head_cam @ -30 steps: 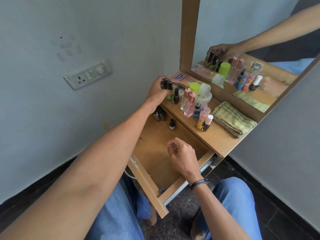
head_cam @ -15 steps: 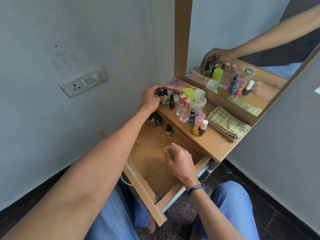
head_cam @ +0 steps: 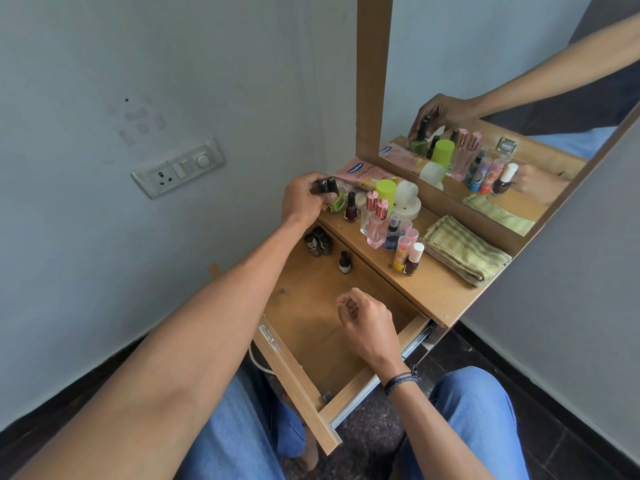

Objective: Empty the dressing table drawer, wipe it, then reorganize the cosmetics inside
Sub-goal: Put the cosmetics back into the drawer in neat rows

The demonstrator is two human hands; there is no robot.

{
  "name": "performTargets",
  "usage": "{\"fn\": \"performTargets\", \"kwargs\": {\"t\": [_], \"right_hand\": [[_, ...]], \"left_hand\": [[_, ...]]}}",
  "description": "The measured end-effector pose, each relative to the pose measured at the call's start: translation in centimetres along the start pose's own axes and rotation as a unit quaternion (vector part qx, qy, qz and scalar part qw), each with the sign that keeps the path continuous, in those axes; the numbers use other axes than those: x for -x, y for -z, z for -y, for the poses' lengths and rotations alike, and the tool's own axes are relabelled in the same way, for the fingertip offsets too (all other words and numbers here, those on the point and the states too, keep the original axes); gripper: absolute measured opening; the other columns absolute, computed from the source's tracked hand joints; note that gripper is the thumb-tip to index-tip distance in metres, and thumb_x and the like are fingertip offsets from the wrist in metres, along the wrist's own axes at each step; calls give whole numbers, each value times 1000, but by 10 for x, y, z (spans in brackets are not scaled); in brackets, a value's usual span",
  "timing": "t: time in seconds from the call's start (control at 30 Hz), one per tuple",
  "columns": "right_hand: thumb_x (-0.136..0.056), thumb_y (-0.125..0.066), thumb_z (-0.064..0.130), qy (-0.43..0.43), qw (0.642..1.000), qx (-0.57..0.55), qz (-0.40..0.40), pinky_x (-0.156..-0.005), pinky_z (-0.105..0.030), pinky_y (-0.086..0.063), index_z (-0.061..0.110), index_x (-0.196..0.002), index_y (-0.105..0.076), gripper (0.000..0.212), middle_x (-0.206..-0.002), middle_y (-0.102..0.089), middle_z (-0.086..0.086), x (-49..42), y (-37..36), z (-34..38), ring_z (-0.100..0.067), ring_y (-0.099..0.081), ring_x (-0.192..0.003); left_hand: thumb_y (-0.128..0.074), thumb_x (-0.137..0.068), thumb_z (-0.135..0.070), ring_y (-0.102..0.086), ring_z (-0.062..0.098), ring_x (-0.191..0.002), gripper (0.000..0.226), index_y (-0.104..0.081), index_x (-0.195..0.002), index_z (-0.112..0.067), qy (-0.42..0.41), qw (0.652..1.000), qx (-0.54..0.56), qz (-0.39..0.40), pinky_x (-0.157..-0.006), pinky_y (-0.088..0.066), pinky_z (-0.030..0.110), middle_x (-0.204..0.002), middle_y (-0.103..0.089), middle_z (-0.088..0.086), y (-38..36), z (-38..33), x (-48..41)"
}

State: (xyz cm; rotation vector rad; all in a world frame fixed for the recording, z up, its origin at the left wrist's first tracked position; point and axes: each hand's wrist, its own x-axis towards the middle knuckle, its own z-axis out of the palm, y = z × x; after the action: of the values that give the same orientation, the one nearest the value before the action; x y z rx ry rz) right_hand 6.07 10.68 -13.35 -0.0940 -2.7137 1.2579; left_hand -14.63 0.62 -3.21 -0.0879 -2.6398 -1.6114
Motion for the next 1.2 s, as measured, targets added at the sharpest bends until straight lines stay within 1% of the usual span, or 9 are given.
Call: {"fn": "performTargets", "kwargs": {"t": [0.27, 0.43, 0.6, 0.67, 0.8, 0.93, 1.0, 1.1, 1.2], "right_hand": [[-97, -65, 17, -2, 1000, -2, -3, -68, -8, -48, 25, -99, -66, 8, -93, -63, 17, -1, -1, -1, 4, -59, -78], [-97, -65, 15, -5, 1000, -5, -1, -71, -12, -51, 23, -98, -66, 8, -93, -63, 16, -1, -1, -1, 1, -60, -79], [-97, -63, 15, -7, 1000, -13, 0, -71, -10, -47, 24, -98, -66, 9, -93, -64, 15, -1, 0, 1, 4, -59, -81], [-96, -63, 15, -6, 1000, -25, -13, -72, -15, -48, 23, -101, -67, 11, -95, -66, 13, -3, 1, 4, 4, -60, -82], [-94, -67, 14, 3, 999, -35, -14, -81, -30, -57, 21, -122, -63, 29, -117, -60, 8, -12, -6, 11, 0, -62, -81], [-91, -74, 16, 6, 998, -51, 36, -88, -32, -57, 23, -143, -50, 58, -140, -49, 1, -21, -24, 22, -8, -65, -89], [-90, -76, 18, 7, 998, -48, 42, -91, -35, -57, 22, -143, -51, 58, -138, -52, 0, -22, -34, 26, -14, -65, -96], [-90, -76, 19, 2, 999, -36, 38, -91, -41, -57, 22, -135, -58, 49, -128, -62, -1, -21, -46, 28, -19, -65, -101], [-90, -75, 20, -2, 999, -25, 40, -90, -40, -56, 20, -130, -60, 43, -122, -66, -2, -20, -54, 29, -20, -64, -104]], "left_hand": [[-83, -80, -10, -66, 13, -102, 34, -72, -112, -15, -1, 1000, 14, -7, -94, -52, 34, -111, -74, 0, 9, 1, 8], [-84, -78, -10, -69, 17, -104, 34, -73, -110, -18, 5, 1000, 25, -13, -96, -56, 40, -110, -75, -1, 21, 9, 21], [-87, -74, -8, -71, 16, -93, 33, -74, -101, -23, 24, 998, 44, -23, -89, -59, 44, -100, -76, -3, 41, 26, 51], [-87, -73, -7, -71, 16, -90, 33, -74, -100, -22, 30, 999, 35, -16, -87, -59, 44, -98, -76, -3, 47, 34, 67], [-87, -74, -7, -70, 17, -91, 35, -75, -105, -17, 40, 999, -1, 19, -90, -57, 43, -99, -74, -1, 52, 54, 99], [-88, -74, -17, -72, 14, -92, 31, -74, -99, -28, 40, 997, -53, 48, -87, -58, 42, -98, -76, -7, 54, 74, 121], [-89, -73, -21, -72, 12, -92, 30, -73, -96, -32, 44, 994, -75, 59, -88, -58, 42, -98, -77, -9, 57, 80, 126], [-89, -74, -23, -70, 12, -100, 32, -74, -102, -30, 52, 990, -114, 72, -92, -56, 41, -105, -76, -8, 60, 87, 129], [-88, -76, -25, -69, 12, -104, 32, -73, -104, -31, 55, 985, -140, 83, -94, -56, 42, -109, -75, -9, 62, 93, 130]]}}
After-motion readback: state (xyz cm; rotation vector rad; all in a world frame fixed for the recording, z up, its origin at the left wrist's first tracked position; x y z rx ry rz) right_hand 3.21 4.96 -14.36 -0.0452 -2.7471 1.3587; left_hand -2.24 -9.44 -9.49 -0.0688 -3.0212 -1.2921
